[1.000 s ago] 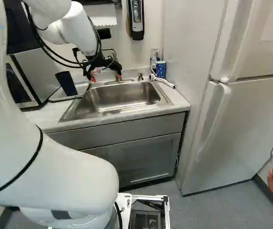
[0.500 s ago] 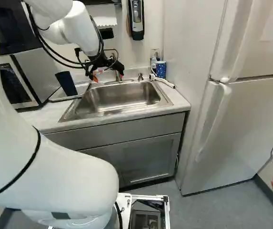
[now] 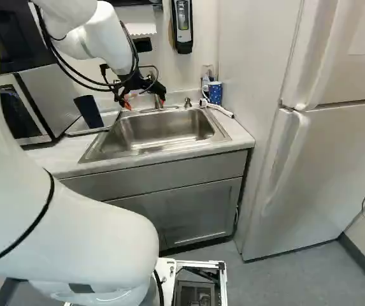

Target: Rinse the cup and place it in the tray

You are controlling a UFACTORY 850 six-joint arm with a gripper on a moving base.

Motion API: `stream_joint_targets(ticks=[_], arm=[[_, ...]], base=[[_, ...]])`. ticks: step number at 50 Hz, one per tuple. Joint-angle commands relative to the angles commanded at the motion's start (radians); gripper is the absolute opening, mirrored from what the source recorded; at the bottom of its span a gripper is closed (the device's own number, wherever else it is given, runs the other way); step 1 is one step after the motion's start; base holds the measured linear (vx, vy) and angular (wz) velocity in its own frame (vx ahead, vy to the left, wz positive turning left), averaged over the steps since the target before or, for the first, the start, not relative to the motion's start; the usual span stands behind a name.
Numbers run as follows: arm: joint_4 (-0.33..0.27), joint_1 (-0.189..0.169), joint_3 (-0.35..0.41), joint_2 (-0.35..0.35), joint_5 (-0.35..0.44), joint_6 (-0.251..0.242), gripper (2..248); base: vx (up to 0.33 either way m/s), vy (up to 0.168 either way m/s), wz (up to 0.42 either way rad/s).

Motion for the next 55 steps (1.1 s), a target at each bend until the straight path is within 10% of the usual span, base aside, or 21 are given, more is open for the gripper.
stream_joint_targets(ticks=[55], arm=[[0.000, 0.000, 0.000, 0.000, 0.000, 0.000, 247]], base=[[-0.056, -0.010, 0.007]])
